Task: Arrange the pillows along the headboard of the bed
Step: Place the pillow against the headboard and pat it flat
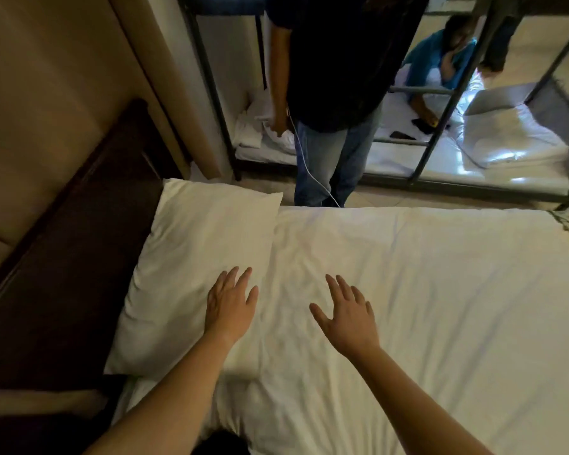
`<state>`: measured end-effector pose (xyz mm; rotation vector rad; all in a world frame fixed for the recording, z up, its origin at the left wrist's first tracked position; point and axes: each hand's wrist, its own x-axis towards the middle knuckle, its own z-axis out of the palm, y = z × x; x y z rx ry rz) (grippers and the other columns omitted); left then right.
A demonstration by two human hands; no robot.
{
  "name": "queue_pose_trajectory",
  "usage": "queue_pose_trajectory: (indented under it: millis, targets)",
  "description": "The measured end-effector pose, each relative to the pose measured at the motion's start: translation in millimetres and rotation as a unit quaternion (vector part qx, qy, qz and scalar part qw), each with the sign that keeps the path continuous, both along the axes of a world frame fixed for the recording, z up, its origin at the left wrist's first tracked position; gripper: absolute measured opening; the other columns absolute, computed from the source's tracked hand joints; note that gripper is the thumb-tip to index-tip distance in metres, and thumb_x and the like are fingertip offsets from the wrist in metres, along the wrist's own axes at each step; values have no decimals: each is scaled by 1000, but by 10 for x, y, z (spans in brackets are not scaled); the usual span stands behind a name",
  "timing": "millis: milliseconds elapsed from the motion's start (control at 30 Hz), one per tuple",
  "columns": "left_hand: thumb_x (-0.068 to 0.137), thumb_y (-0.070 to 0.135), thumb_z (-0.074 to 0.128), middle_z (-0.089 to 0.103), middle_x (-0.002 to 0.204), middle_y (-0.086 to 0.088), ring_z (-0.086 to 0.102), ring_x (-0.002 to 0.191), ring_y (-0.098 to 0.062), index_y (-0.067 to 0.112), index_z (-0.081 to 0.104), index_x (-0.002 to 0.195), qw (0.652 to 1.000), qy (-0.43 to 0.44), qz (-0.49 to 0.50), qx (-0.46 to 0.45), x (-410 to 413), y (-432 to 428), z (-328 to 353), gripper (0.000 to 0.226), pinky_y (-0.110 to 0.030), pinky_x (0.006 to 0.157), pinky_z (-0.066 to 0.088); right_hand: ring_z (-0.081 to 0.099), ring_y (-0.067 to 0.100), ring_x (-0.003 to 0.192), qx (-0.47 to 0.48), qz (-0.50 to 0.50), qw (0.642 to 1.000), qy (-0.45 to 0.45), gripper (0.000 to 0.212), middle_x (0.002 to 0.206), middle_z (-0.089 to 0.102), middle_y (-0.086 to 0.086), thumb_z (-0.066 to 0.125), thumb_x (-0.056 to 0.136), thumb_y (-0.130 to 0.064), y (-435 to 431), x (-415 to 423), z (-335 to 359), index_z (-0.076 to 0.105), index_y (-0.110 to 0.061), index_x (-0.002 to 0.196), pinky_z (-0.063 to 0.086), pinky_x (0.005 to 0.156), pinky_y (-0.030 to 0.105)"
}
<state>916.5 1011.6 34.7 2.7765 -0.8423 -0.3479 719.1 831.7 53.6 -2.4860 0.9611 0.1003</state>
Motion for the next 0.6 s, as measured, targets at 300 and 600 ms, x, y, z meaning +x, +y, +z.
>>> queue_pose_trajectory:
  millis: [300,600]
  targets:
    - [107,54,35,28,169,2,18,156,-25,38,29,162,995,-2,100,-1,-1108,334,356,58,-45,122,24,16,34,159,30,105,994,28,85,176,10,-2,36,98,-77,54,-688,240,7,-36,168,24,124,58]
    - [107,52,34,22,171,0,11,158,-26,39,25,163,988,10,152,-23,-1429,884,533,58,-45,125,18,21,36,157,24,178,983,37,87,176,11,-1,41,98,-74,382,-596,351,7,-34,168,28,122,57]
